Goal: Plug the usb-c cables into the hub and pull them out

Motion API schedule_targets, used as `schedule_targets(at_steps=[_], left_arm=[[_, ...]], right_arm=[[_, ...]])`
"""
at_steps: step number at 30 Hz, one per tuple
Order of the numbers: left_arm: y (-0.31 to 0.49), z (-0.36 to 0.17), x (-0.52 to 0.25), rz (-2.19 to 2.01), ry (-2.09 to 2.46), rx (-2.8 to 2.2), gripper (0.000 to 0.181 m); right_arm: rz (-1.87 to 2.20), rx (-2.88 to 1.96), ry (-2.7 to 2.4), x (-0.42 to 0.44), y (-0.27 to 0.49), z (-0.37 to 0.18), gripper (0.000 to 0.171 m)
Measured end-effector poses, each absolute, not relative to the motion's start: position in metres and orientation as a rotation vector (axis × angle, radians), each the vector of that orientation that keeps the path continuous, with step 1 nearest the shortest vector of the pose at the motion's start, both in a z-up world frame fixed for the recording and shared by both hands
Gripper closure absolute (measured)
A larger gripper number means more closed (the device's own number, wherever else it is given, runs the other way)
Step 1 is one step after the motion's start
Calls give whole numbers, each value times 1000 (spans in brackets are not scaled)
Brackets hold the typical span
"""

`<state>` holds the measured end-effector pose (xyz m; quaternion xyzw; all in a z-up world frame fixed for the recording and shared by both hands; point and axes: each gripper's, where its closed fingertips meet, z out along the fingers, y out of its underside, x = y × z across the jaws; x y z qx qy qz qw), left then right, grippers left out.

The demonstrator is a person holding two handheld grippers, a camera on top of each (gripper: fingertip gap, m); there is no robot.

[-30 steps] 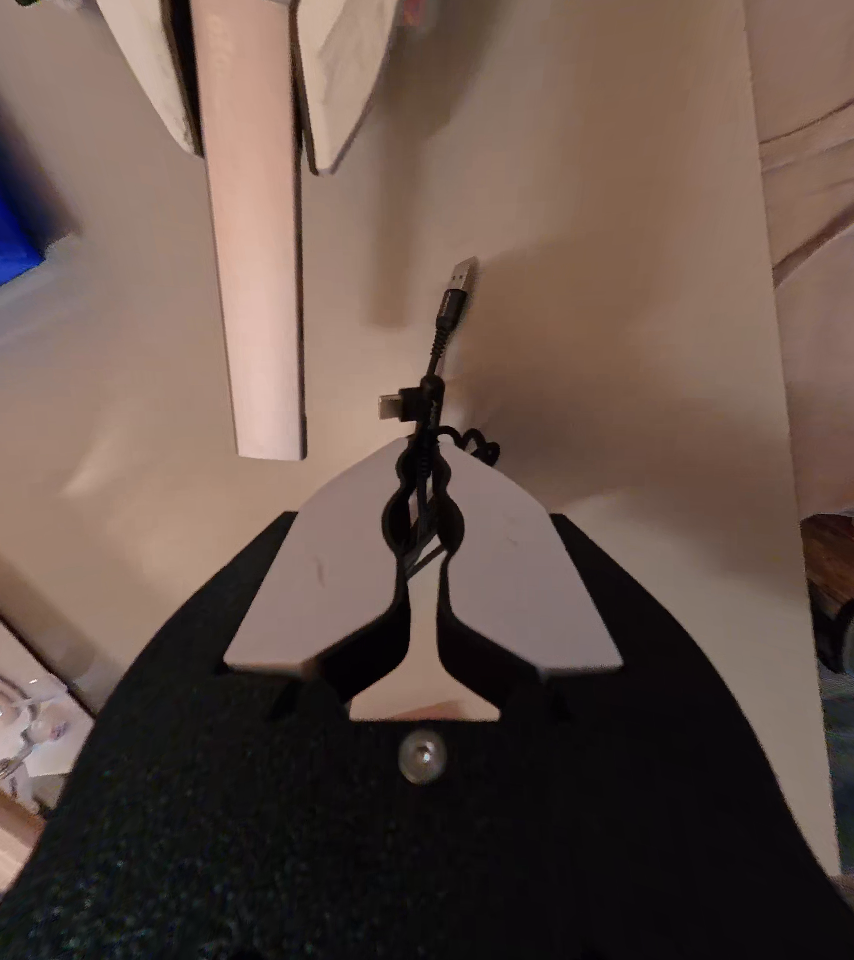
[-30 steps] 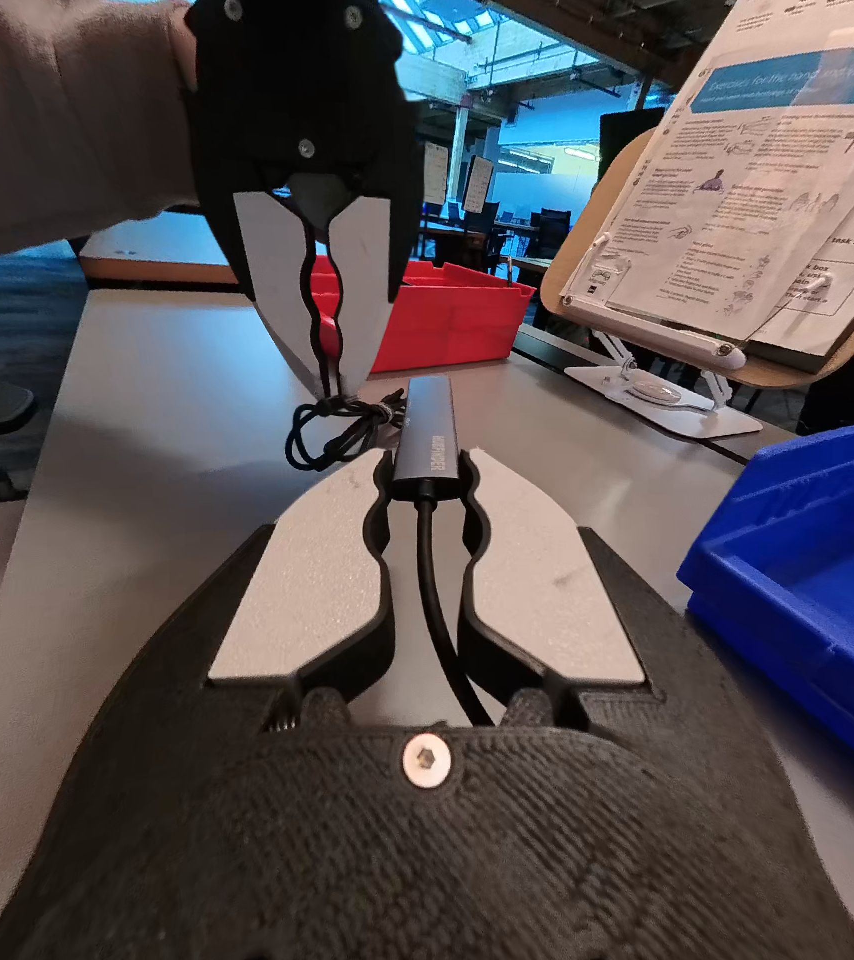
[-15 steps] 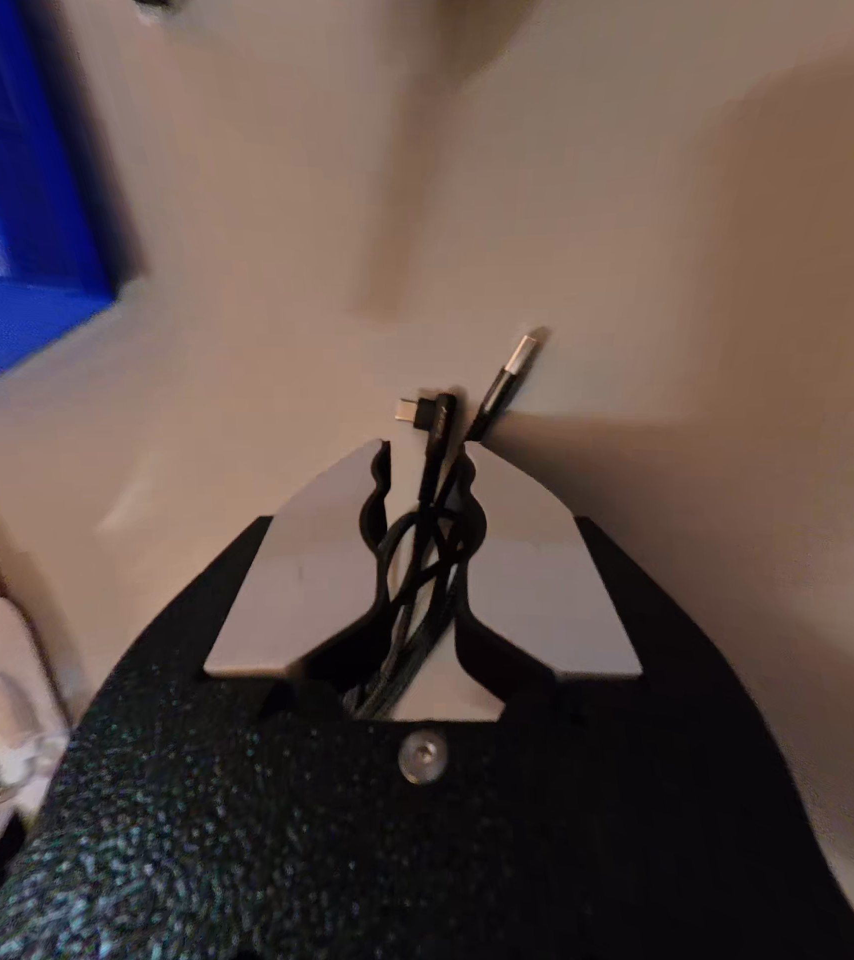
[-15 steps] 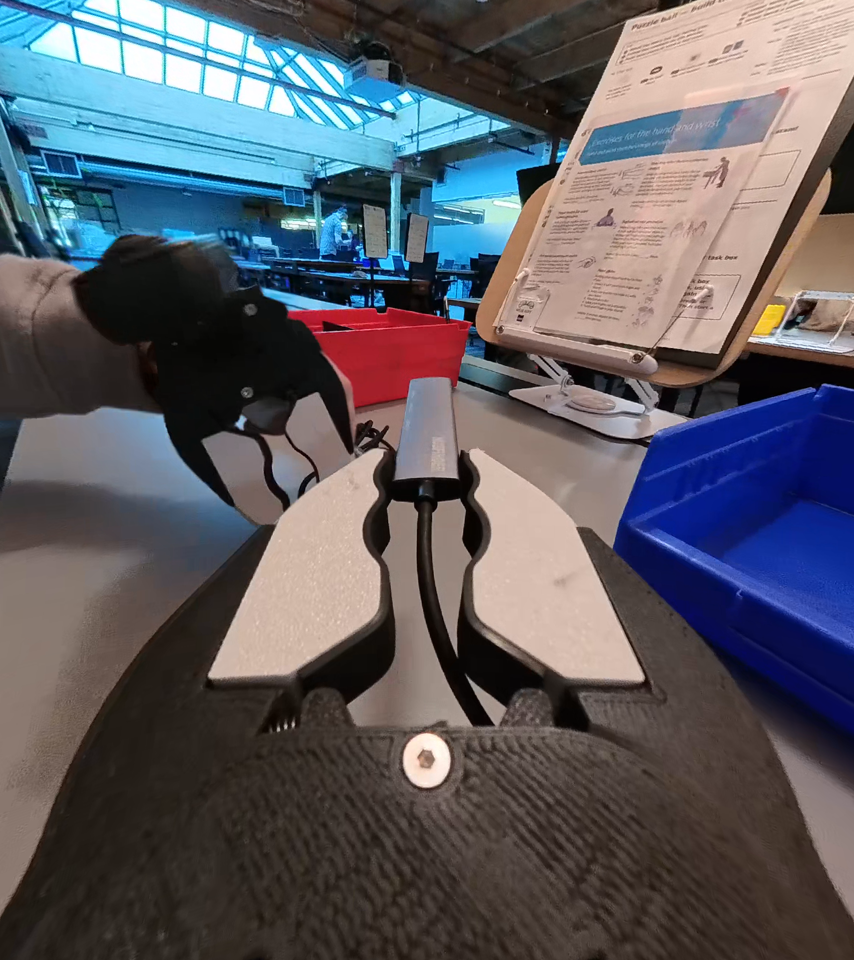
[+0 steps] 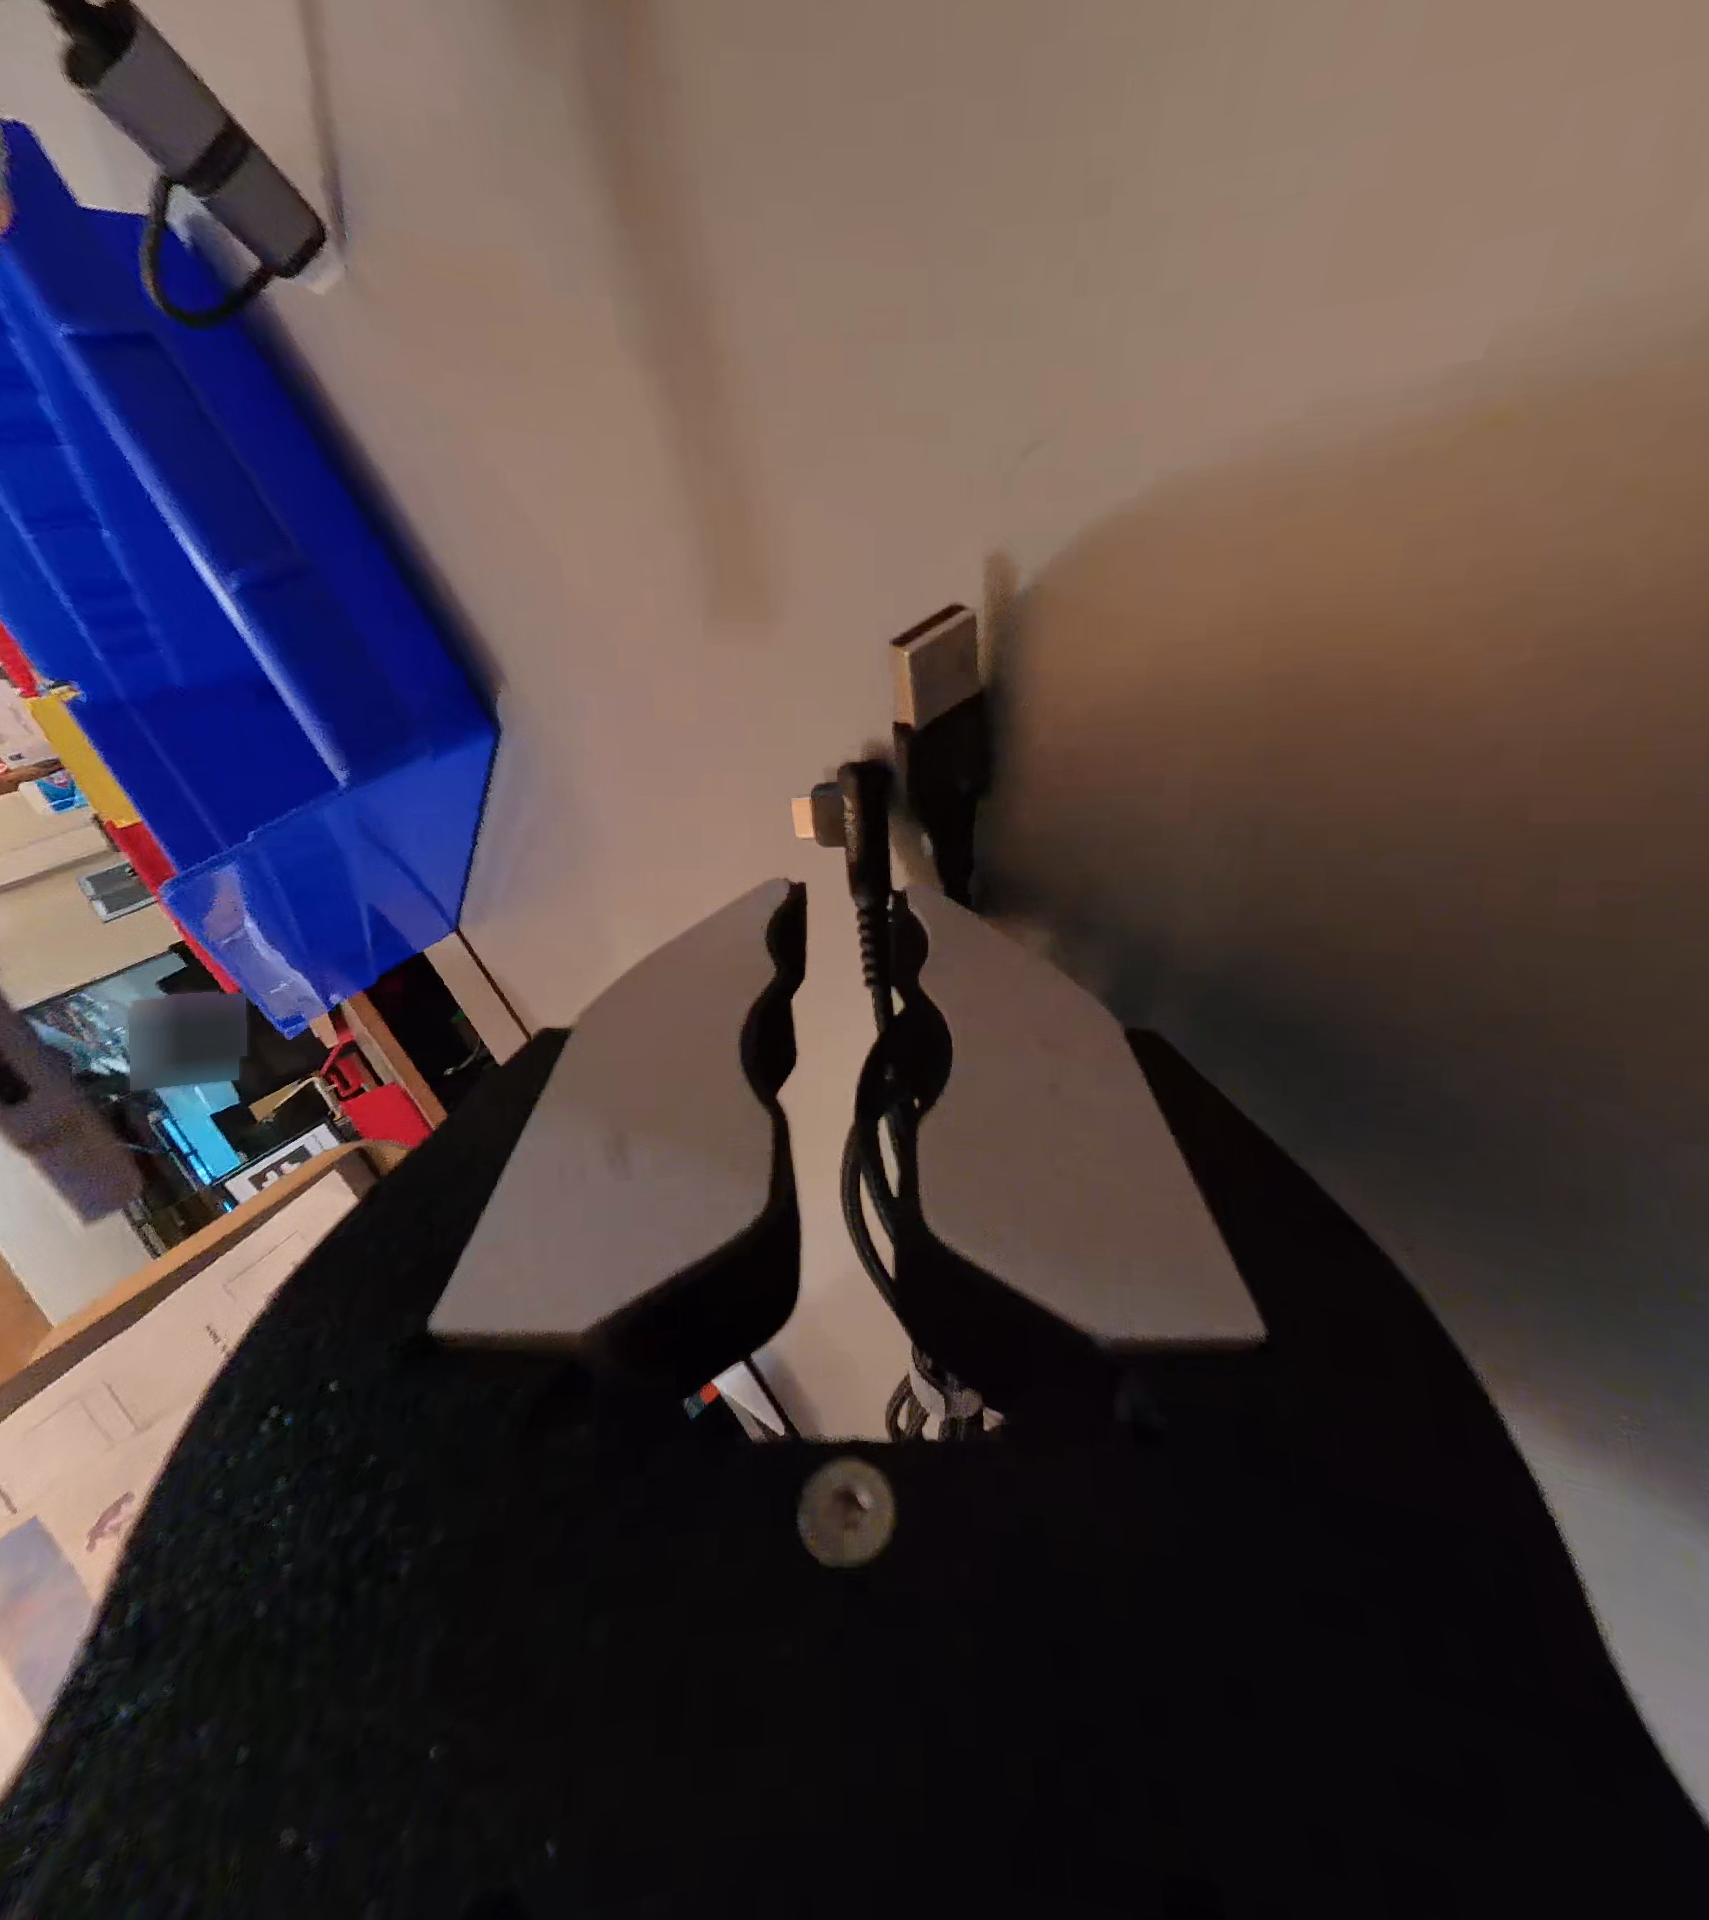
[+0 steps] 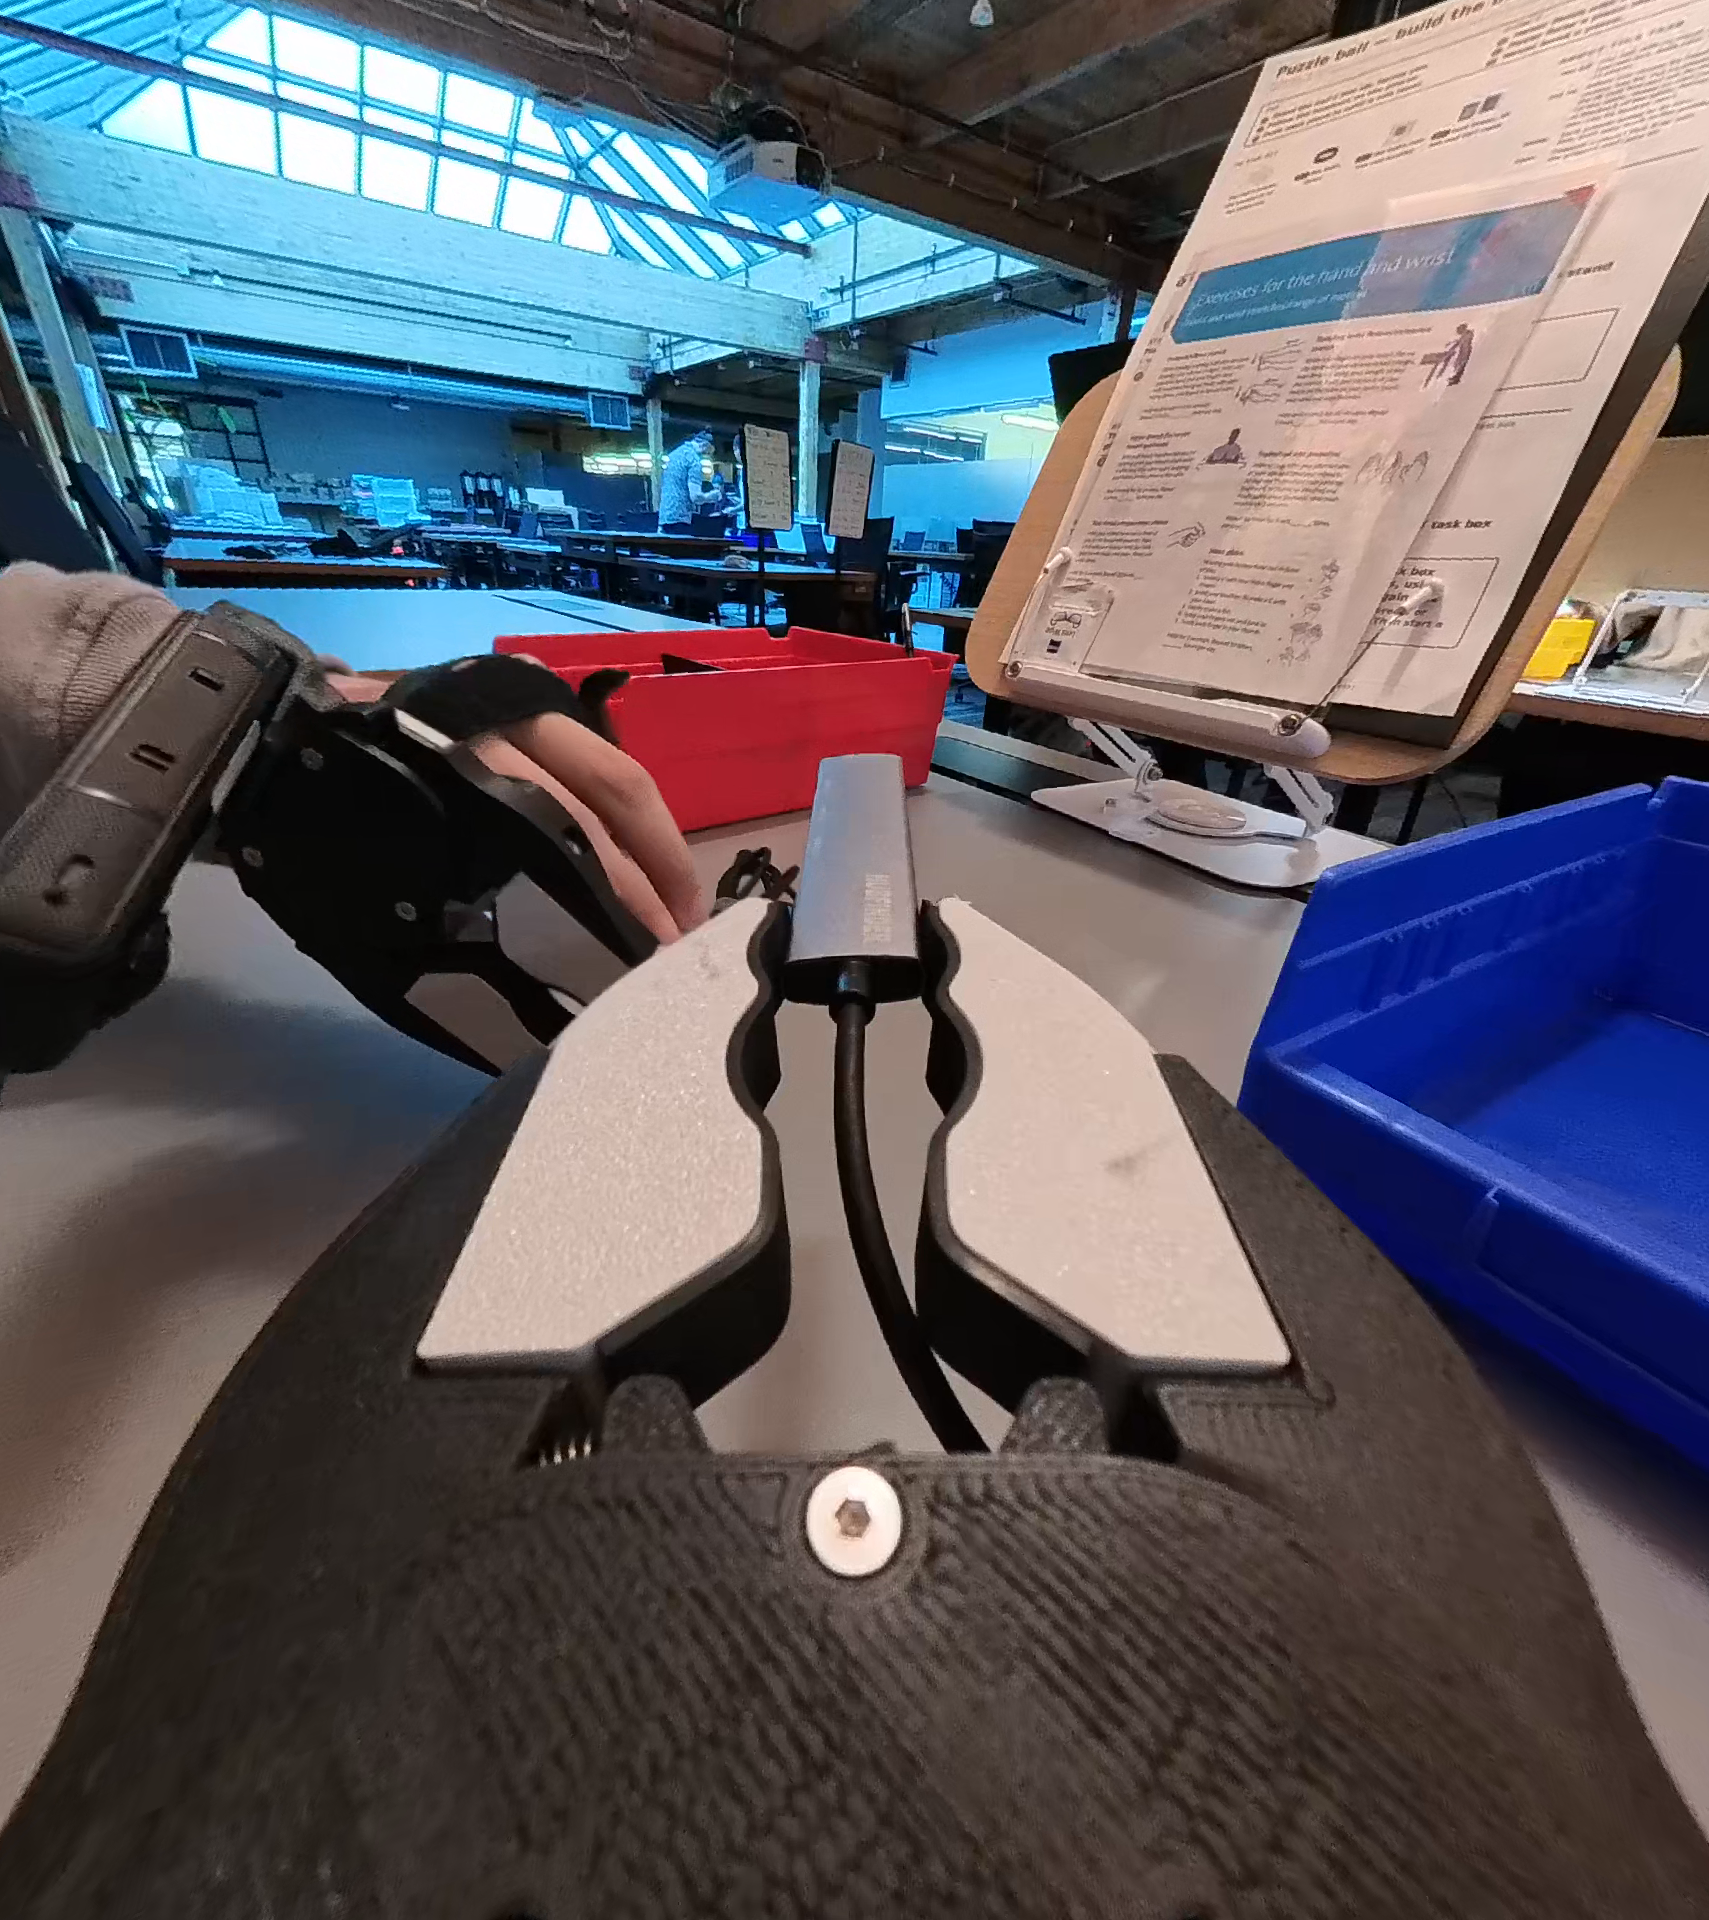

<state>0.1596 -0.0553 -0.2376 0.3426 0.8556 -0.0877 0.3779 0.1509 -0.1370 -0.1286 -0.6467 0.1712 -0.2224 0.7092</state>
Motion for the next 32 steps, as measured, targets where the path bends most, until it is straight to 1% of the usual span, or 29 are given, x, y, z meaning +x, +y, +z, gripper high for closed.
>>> schedule_targets(at_steps=[3, 5, 7, 12, 16, 21, 26, 32], left_arm=[[-59, -240, 163, -163, 2209, 920, 167], [-61, -244, 166, -134, 2234, 923, 174], [-63, -245, 169, -122, 2229, 937, 174], [-67, -242, 174, -273, 2240, 736, 175], [-62, -219, 169, -379, 2221, 621, 175], [-64, -178, 149, -559, 2282, 594, 175], [-63, -151, 149, -504, 2287, 611, 175], [-65, -143, 159, -357, 2235, 652, 175]], right_arm=[[-487, -1421, 384, 151, -139, -127, 147], [-487, -1409, 392, 152, -141, -126, 147], [-486, -1400, 397, 152, -142, -125, 147], [-503, -1411, 418, 155, -142, -127, 147], [-505, -1436, 425, 157, -139, -130, 147], [-497, -1474, 421, 157, -134, -134, 147], [-474, -1500, 401, 154, -130, -136, 147], [-443, -1509, 399, 152, -128, -137, 147]])
